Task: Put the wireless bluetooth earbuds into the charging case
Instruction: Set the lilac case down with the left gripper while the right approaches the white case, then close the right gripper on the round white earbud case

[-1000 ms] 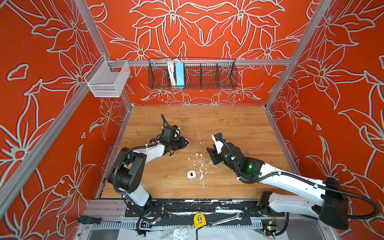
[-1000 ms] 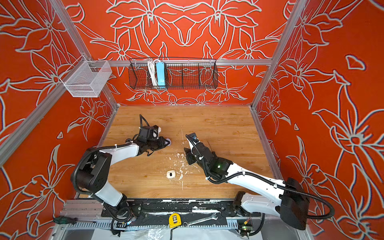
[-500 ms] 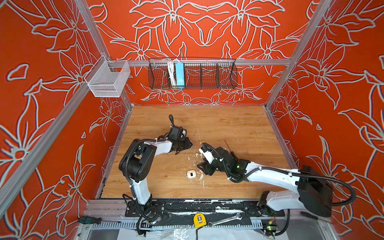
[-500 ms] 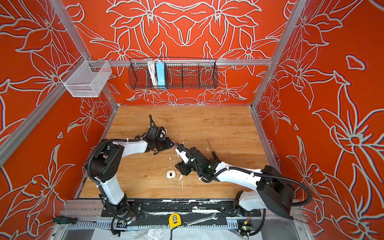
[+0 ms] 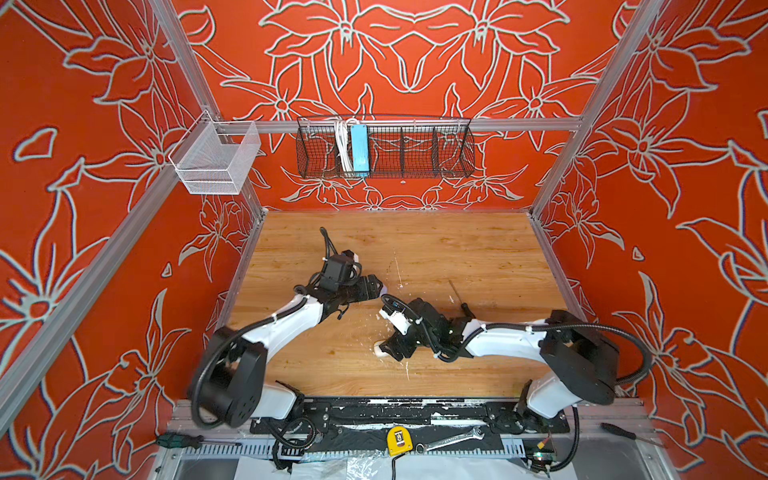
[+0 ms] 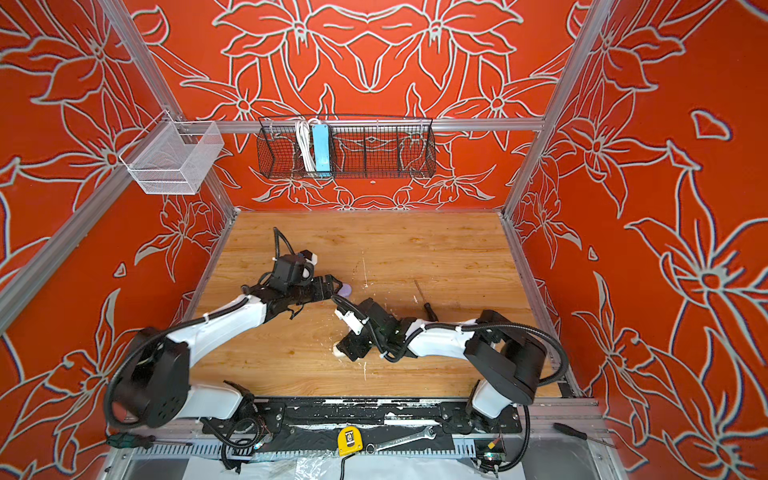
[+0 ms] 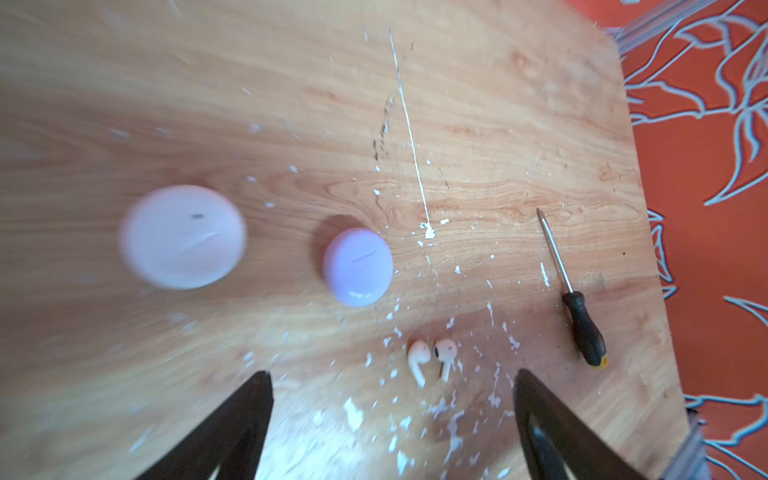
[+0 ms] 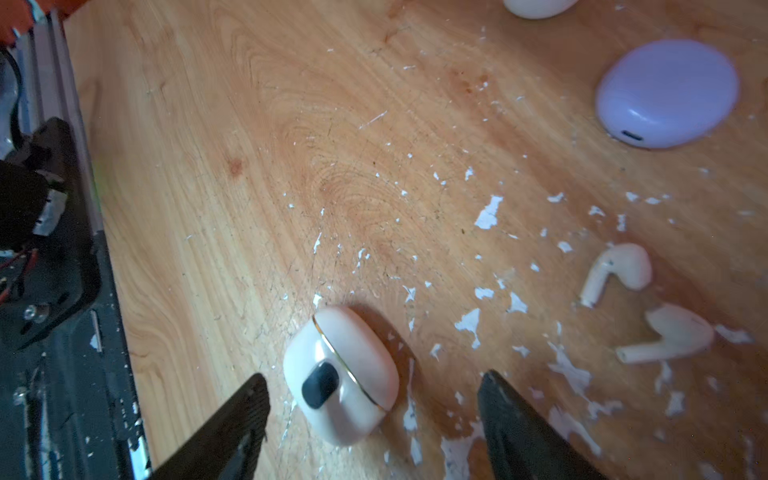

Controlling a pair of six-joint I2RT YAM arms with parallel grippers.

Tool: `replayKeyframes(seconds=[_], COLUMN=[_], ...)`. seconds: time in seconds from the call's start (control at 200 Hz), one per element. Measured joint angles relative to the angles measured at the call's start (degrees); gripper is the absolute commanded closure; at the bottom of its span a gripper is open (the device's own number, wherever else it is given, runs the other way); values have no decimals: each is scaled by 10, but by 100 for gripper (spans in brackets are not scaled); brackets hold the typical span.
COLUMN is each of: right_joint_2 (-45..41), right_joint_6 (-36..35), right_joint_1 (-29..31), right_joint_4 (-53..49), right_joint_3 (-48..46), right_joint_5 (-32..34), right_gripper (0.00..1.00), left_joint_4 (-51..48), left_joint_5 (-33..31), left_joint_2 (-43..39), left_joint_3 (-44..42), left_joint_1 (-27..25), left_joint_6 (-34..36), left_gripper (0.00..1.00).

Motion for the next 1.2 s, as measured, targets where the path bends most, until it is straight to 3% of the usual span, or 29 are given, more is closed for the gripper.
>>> replayKeyframes(seconds=[0.08,0.255,0.35,0.666,1.201], right_joint_2=[31,46,47,80,80], right_joint_6=[-13,-32,-35,-37,-27], right_joint_1=[6,20,33,76,135], right_joint_4=[-5,-21,-27,-49,-87], right_joint_3=[30,49,49,61,71], right_joint_5=[6,11,13,63,151], right_gripper=[15,9,9,9,32], left_joint_4=[-34,-85,-112,-142,-140], left_joint_5=[-50,-143,-175,-199,-188], left_joint_2=[-109,-333,-391,-387,-364], left_joint_3=[-41,-144,-184,-209,-209], left_joint_1=[1,24,38,41,41], left_joint_6=[11,14,14,12,12], left_gripper=[0,2,3,2,3])
